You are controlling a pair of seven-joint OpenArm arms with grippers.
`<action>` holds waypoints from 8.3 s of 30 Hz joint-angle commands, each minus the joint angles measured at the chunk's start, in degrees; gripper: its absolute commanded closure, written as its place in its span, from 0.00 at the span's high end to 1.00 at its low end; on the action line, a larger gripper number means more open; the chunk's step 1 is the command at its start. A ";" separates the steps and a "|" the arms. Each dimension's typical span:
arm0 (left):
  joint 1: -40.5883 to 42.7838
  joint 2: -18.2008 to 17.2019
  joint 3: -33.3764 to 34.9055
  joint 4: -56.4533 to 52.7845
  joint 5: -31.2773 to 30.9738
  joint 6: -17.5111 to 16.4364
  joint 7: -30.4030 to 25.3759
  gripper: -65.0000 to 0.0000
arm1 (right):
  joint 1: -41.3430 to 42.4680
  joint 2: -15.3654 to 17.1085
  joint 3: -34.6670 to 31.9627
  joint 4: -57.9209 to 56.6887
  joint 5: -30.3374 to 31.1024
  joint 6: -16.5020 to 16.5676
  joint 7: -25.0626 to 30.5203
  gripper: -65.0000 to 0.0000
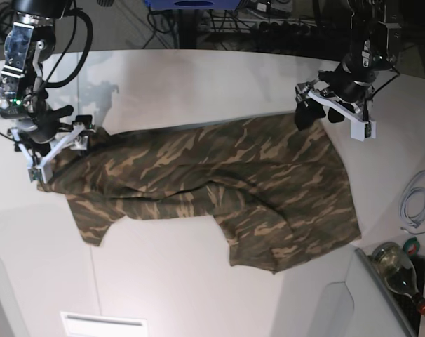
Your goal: Layout the t-shirt on the table in an organized manner, then fold the t-shirt properly
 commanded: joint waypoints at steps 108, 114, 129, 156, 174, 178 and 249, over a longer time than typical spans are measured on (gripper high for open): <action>-44.35 4.46 11.09 -22.30 -0.28 4.17 -5.52 0.99 | 1.78 2.17 -12.07 8.57 -21.04 19.42 -21.07 0.01; -33.80 0.50 10.56 -17.20 -0.28 4.17 -3.23 0.99 | 2.57 -0.29 -9.35 9.44 -20.87 19.42 -20.80 0.37; -34.50 0.24 12.58 -31.35 0.07 4.17 -8.24 0.74 | 4.68 -6.35 -0.64 8.48 -20.95 19.42 -11.75 0.75; -14.90 -3.36 8.98 11.37 -8.81 4.08 32.90 0.00 | 40.64 7.36 1.03 -59.04 -21.04 13.14 17.79 0.06; -22.90 -2.75 32.01 5.84 -16.11 3.99 32.81 0.00 | 17.34 0.42 17.47 -1.37 9.20 19.42 -31.35 0.87; -22.37 -6.70 35.26 6.01 -16.37 3.91 32.55 0.00 | 11.63 -0.20 17.20 -3.39 17.37 19.42 -31.26 0.83; -26.85 -13.12 11.00 -10.08 -16.28 -19.48 23.58 0.00 | 17.43 -9.26 12.98 -31.79 37.68 19.42 -14.47 0.82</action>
